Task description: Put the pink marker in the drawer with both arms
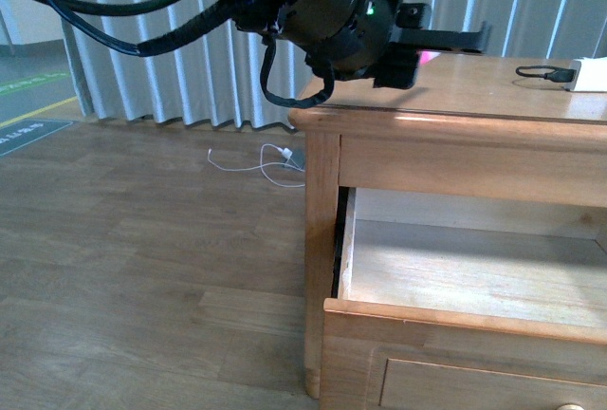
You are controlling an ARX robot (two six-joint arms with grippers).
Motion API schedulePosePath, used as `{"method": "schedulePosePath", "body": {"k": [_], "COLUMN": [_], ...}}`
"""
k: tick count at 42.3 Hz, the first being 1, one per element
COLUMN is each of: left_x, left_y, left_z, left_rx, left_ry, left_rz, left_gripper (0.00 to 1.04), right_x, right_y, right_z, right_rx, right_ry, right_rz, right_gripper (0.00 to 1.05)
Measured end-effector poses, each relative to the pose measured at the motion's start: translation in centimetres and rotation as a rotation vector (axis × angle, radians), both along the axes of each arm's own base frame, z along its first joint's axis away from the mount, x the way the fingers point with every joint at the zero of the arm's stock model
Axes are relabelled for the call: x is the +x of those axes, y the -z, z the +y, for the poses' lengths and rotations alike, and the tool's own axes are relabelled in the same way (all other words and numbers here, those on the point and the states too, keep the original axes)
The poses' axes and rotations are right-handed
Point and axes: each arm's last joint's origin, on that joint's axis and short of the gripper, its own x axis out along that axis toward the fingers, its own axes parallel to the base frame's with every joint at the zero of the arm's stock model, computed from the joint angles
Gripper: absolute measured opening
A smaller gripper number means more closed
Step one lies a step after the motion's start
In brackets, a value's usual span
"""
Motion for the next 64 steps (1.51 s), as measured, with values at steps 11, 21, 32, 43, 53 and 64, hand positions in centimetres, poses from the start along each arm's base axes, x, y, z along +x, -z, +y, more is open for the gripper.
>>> {"method": "schedulePosePath", "body": {"k": [11, 21, 32, 43, 53, 64], "left_x": [-5.9, -6.7, -5.5, -5.1, -7.1, -11.9], "left_y": [1.0, 4.2, 8.4, 9.0, 5.4, 0.7], "left_z": [-0.7, -1.8, -3.4, -3.9, -1.9, 4.9], "left_rx": [0.095, 0.19, 0.252, 0.232, 0.15, 0.025], "left_ry": [0.227, 0.259, 0.209, 0.171, 0.095, -0.143], "left_rz": [-0.014, 0.027, 0.103, 0.108, 0.031, -0.097], "left_gripper": [0.15, 0.15, 0.15, 0.4, 0.83, 0.99], "right_x": [0.0, 0.0, 0.0, 0.0, 0.0, 0.0], "right_y": [0.0, 0.0, 0.0, 0.0, 0.0, 0.0], "right_z": [0.0, 0.0, 0.0, 0.0, 0.0, 0.0], "right_rx": [0.0, 0.0, 0.0, 0.0, 0.0, 0.0], "right_ry": [0.0, 0.0, 0.0, 0.0, 0.0, 0.0], "right_rz": [0.0, 0.0, 0.0, 0.0, 0.0, 0.0], "right_gripper": [0.96, 0.96, 0.96, 0.96, 0.96, 0.96]}}
